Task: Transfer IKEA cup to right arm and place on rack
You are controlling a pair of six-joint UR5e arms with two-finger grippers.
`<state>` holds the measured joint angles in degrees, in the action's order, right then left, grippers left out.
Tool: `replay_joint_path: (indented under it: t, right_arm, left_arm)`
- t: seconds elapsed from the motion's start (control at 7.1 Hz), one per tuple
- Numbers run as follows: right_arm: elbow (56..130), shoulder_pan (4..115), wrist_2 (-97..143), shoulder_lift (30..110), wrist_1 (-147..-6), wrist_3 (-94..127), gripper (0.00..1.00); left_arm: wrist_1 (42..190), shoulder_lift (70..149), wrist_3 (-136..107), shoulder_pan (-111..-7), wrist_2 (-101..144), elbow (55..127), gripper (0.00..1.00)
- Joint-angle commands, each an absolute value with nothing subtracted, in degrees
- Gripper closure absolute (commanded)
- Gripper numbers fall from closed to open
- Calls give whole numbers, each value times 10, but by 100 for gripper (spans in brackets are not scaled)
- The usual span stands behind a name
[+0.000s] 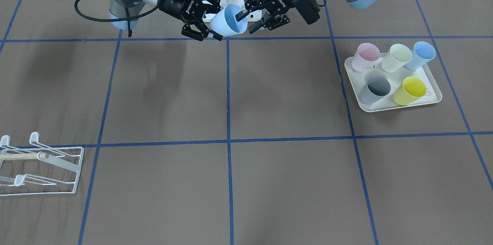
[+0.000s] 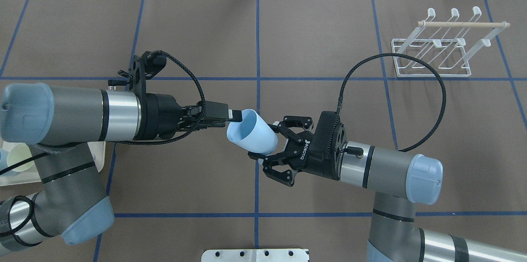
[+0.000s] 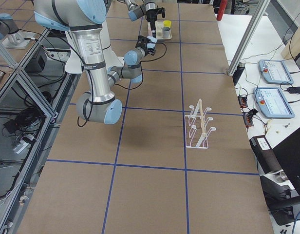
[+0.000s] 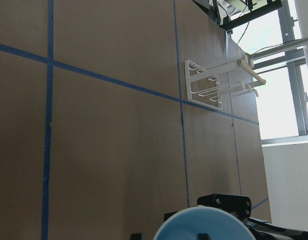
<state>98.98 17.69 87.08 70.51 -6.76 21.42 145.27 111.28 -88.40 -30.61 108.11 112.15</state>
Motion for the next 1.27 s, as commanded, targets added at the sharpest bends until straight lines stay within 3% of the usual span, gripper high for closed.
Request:
replay_joint_path:
  t: [0.0, 0.42, 0.84, 1.13]
  right_arm:
    - [994, 178, 851, 716, -68, 219, 100]
    - [1001, 226, 854, 739, -178, 216, 100]
    - [1116, 322, 859, 738, -538, 191, 100]
    - [1158, 395, 857, 735, -714, 45, 100]
  left_arm:
    - [1449, 1088, -861, -334, 1097, 1132, 0]
    - [1448, 964, -715, -430, 1158, 1149, 0]
    - [1411, 839, -513, -557, 1186, 1166, 0]
    - [1349, 804, -395, -612, 1187, 1186, 0]
